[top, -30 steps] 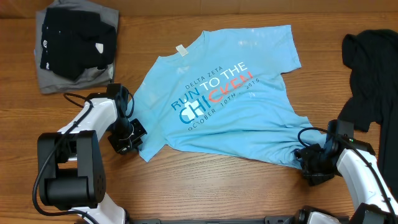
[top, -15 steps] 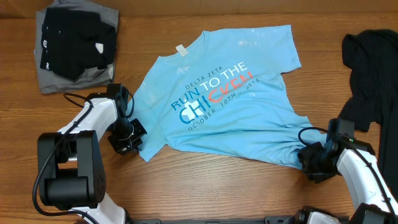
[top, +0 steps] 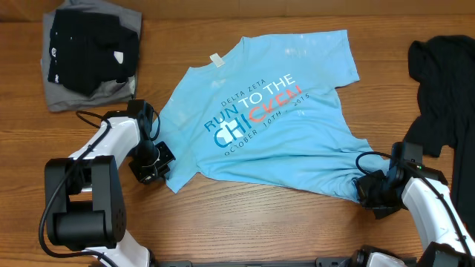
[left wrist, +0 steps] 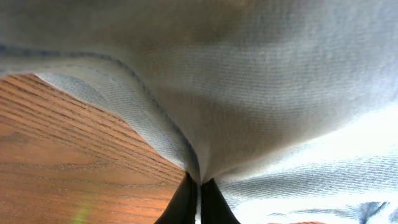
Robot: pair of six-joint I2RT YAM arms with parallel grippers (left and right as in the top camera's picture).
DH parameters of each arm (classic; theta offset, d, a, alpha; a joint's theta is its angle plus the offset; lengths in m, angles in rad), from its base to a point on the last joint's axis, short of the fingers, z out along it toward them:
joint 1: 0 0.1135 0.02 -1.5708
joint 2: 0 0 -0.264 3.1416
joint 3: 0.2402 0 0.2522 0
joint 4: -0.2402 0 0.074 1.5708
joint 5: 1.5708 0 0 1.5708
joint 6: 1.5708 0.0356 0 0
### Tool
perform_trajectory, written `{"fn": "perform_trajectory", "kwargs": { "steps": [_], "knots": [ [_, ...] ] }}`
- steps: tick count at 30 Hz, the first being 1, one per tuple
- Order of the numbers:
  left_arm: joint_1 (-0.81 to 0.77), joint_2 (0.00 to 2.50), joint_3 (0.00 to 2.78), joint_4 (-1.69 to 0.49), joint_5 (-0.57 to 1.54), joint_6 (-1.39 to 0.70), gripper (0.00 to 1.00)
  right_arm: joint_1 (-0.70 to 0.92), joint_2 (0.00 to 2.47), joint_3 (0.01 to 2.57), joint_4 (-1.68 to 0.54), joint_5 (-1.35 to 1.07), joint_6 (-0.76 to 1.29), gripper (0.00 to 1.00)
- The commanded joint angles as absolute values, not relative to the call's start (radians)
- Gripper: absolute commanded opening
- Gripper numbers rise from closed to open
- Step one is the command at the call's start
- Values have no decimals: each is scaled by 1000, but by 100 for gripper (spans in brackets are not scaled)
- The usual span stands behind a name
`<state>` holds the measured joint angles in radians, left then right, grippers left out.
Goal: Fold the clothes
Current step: 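Grasp the T-shirt's right hem corner with the right gripper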
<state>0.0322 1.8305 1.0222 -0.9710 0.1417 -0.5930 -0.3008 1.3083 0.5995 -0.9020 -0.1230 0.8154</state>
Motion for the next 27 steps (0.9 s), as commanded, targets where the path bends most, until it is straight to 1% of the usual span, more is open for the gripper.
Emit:
{"fn": "perform_trajectory", "kwargs": {
  "steps": [1,3,4,6,7,8,13,15,19,22,23,24,27],
  "knots": [
    [34,1888,960,-968,22,-575,4,-304,1303,598,-899,-110,820,4],
    [34,1888,960,-967,22,-571,4,-304,1303,598,-889,-109,811,4],
    [34,1888,960,-966,22,-567,4,-304,1303,598,-883,-109,803,6],
    [34,1888,960,-966,22,-563,4,-304,1303,598,-875,-110,804,52],
    [34,1888,960,-966,22,-561,4,-304,1303,597,-871,-109,804,58],
    [34,1888,959,-966,22,-561,4,-304,1303,597,-867,-110,804,59],
    [34,1888,959,-967,22,-561,4,-304,1307,596,-860,-110,805,59],
    [34,1888,959,-966,22,-561,4,-304,1314,596,-861,-110,805,57],
    [34,1888,959,-963,22,-561,4,-303,1346,590,-861,-123,805,49],
    [34,1888,959,-963,22,-561,4,-303,1361,588,-861,-137,805,38],
    [34,1888,959,-964,22,-561,4,-303,1361,588,-860,-136,805,31],
    [34,1888,959,-964,22,-561,4,-303,1361,588,-861,-137,805,26],
    [34,1888,959,-964,22,-561,4,-303,1361,588,-861,-136,812,16]
  ]
}}
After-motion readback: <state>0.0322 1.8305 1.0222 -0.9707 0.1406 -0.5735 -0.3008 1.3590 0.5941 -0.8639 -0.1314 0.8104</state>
